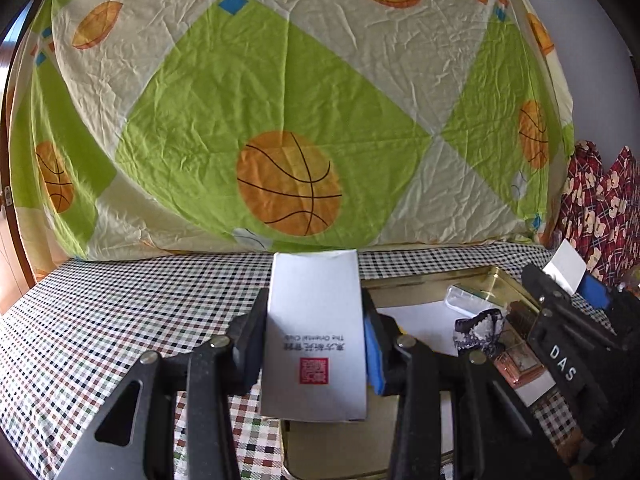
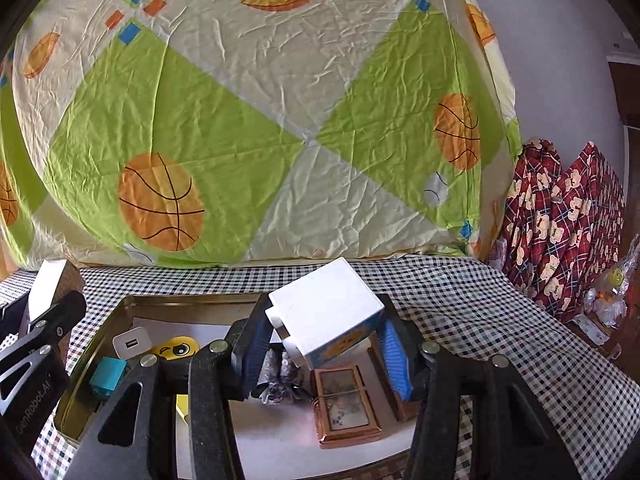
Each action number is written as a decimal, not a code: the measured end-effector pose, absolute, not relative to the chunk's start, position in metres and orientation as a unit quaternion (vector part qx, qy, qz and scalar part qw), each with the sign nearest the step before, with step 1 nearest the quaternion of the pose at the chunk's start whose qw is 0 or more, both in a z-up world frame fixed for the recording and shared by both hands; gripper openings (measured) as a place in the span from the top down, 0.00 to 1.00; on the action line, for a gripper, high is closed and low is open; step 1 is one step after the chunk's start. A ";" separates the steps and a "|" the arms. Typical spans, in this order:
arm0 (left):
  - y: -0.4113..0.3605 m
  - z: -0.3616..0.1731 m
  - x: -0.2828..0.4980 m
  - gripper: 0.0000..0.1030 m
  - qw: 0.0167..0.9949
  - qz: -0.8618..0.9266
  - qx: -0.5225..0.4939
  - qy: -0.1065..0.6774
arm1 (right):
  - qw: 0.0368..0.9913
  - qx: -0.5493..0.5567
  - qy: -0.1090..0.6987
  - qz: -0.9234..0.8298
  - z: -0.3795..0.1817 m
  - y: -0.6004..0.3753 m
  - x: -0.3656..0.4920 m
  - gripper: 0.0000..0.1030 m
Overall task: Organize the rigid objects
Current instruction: 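Carry the white box and white block over the gold tin tray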
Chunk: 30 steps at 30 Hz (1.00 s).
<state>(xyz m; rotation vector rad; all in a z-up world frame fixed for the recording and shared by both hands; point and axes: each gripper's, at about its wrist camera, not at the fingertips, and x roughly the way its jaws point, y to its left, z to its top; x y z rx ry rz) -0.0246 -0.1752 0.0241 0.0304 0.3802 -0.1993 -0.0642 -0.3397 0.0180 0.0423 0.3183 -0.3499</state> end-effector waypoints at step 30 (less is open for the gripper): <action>-0.204 0.018 -0.022 0.61 0.972 -0.124 0.028 0.199 | 0.966 0.031 0.161 -0.198 0.017 -0.376 -0.071 0.48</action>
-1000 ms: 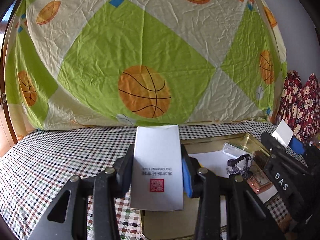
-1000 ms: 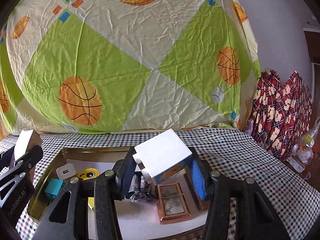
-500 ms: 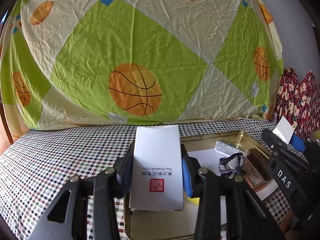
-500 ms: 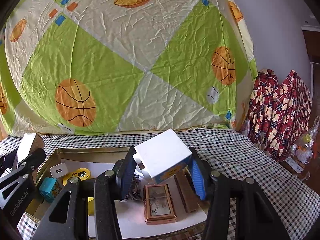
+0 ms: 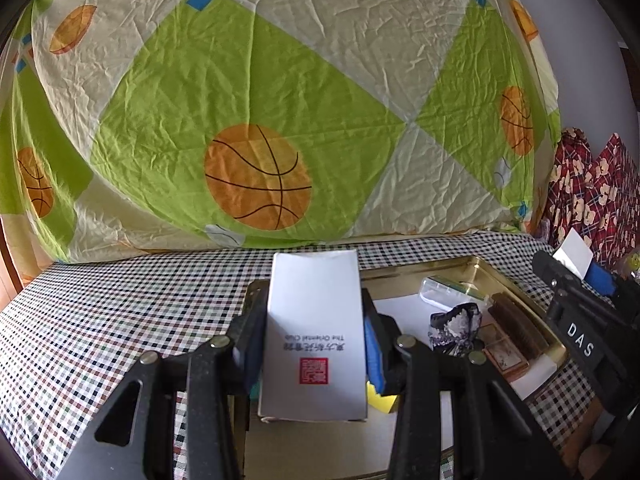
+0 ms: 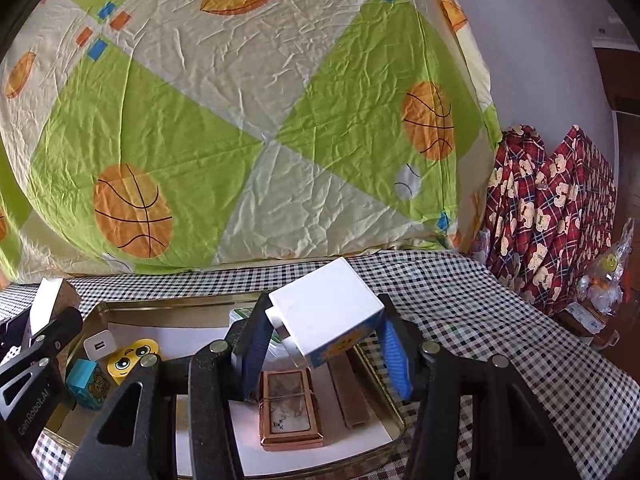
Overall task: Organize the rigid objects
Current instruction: 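Carry the white box and white block over the gold tin tray, then lower both tools into the tray and open them to release the items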
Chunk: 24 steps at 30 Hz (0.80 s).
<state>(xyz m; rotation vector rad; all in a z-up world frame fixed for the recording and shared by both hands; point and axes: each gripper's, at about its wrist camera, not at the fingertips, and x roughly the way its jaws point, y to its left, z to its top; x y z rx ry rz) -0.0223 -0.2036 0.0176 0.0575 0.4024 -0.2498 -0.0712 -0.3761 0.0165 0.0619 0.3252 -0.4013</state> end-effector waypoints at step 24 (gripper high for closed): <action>-0.229 0.012 -0.005 0.61 0.960 -0.152 0.034 0.234 | 0.948 0.036 0.248 -0.196 -0.006 -0.387 -0.033 0.48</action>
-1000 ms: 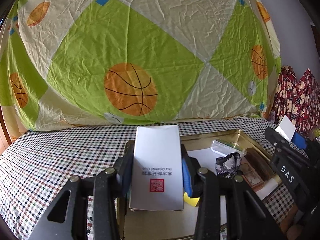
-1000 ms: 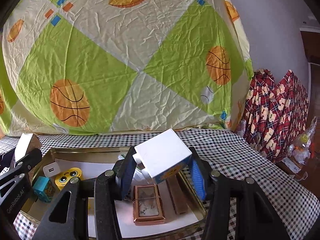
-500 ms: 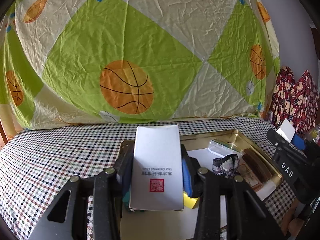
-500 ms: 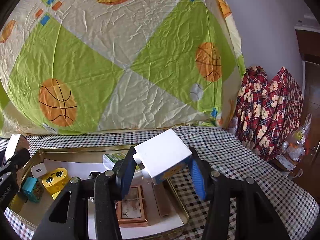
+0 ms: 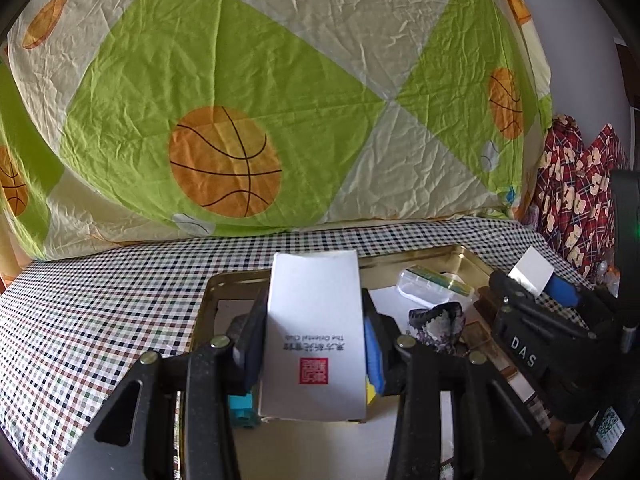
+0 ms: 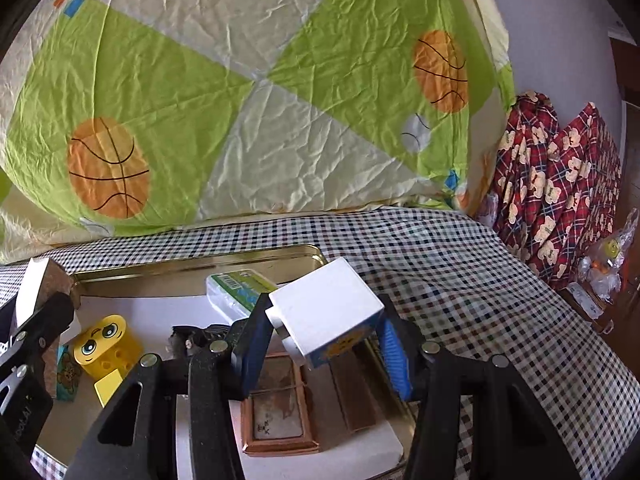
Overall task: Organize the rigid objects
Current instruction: 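Lower both tools into the tray and open them to release the items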
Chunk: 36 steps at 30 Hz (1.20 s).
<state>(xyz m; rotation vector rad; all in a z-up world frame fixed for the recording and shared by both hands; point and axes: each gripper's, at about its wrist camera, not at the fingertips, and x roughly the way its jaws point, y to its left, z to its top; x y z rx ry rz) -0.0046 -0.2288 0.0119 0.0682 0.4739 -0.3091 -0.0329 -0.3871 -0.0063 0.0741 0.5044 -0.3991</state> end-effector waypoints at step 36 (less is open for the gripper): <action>-0.222 0.009 0.093 0.61 0.880 -0.176 0.057 0.437 | 0.863 0.121 0.490 -0.023 -0.014 -0.360 0.098 0.48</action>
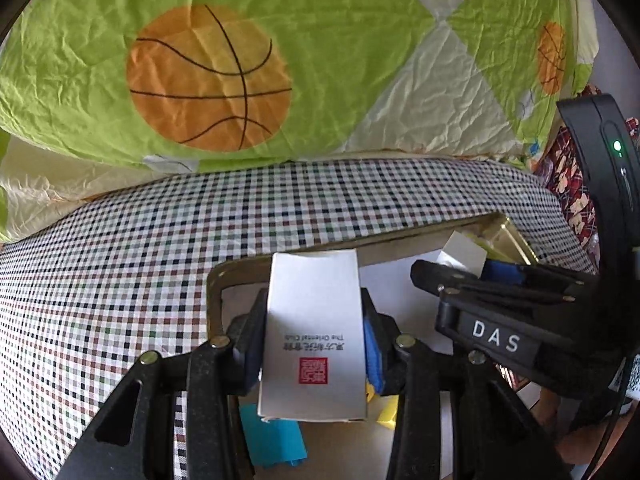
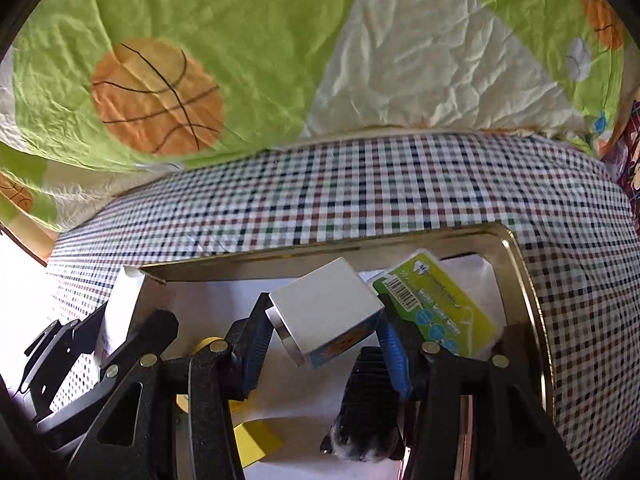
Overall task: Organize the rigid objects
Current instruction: 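Lower both tools into the tray and open them to release the items, then lift both open tools up out of the tray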
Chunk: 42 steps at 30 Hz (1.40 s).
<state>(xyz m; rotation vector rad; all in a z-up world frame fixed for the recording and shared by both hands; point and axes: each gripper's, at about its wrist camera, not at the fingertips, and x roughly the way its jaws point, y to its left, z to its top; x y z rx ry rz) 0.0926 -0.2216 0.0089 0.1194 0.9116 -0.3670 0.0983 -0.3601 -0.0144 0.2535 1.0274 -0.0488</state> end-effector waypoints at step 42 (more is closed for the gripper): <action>-0.217 0.008 0.005 0.01 0.958 -0.108 0.082 0.253 | 0.960 0.130 0.206 -0.136 0.004 -0.368 -0.028 0.11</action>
